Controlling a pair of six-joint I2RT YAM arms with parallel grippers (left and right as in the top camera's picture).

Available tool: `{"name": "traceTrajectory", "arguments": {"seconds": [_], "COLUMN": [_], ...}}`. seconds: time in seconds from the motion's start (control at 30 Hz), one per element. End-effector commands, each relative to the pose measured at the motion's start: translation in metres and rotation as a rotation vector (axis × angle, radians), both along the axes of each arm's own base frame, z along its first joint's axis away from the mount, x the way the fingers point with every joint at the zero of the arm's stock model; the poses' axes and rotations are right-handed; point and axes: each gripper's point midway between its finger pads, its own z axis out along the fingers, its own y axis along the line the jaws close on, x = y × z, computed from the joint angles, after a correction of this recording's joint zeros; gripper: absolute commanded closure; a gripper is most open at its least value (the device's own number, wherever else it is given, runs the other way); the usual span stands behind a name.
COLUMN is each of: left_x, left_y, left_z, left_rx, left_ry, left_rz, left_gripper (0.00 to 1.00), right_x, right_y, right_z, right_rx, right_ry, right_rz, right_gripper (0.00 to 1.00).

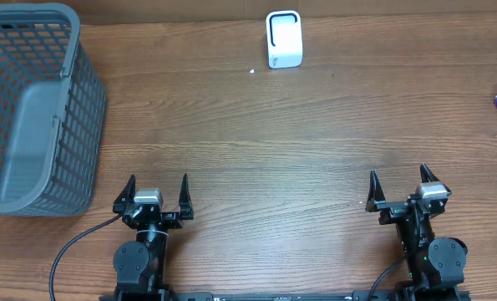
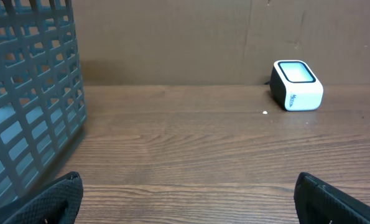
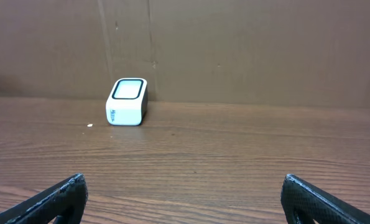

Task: Scan the item barcode

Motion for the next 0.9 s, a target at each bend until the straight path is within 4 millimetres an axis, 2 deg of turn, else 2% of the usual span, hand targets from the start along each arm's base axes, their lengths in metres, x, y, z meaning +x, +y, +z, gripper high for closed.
{"name": "traceTrajectory", "arguments": {"seconds": [0.0, 0.87], "left_x": [-0.0003, -0.0003], "left_y": [0.0047, 0.0054], "left_z": [-0.0002, 0.0], "left_rx": [0.036, 0.0], "left_ry": [-0.004, -0.005], "left_rz": [0.02, 0.027], "left_gripper": [0.0, 0.0], "right_x": [0.0002, 0.0002], "right_y": [-0.0022, -0.0022], "right_z": [-0.001, -0.001], "right_rx": [-0.003, -0.003], "right_ry": [-0.008, -0.008], "right_rz": [-0.012, -0.012], "right_gripper": [0.0, 0.0]}}
